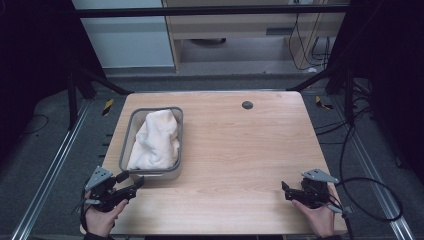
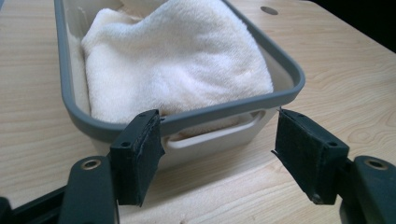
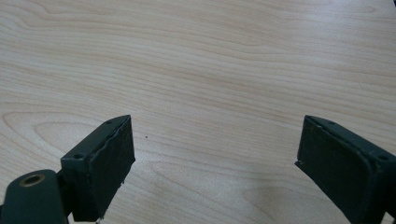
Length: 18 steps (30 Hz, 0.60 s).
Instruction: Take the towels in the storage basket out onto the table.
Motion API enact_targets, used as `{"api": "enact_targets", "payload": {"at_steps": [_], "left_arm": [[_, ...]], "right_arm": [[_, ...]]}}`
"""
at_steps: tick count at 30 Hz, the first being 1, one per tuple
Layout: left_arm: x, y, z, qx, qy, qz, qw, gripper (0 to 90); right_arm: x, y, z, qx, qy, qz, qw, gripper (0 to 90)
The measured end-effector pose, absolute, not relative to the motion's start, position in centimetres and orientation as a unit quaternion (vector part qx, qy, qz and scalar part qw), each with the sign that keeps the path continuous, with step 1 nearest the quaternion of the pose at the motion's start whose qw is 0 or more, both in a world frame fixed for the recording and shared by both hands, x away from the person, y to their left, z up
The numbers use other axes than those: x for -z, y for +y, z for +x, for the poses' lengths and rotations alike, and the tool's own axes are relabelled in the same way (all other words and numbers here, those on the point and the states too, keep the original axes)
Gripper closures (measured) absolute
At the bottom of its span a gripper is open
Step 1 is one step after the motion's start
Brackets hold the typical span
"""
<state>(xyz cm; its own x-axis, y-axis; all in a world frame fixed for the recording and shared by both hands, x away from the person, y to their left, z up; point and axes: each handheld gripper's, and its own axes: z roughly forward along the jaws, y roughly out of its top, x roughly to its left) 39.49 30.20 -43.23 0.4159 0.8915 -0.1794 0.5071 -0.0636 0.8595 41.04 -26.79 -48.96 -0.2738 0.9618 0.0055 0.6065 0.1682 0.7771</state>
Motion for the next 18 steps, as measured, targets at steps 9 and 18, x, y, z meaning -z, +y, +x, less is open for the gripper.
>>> {"api": "enact_targets", "payload": {"at_steps": [9,18], "left_arm": [[42.1,30.2,39.7,-0.209,0.497,0.697,0.472,30.9],[41.2,30.4,40.1,-0.215,0.496,0.695,0.474,30.0]], "right_arm": [[49.1,-26.8,41.0,-0.341,0.723,0.543,0.257,10.9],[49.1,-26.8,41.3,-0.342,0.722,0.543,0.257,10.9]]}}
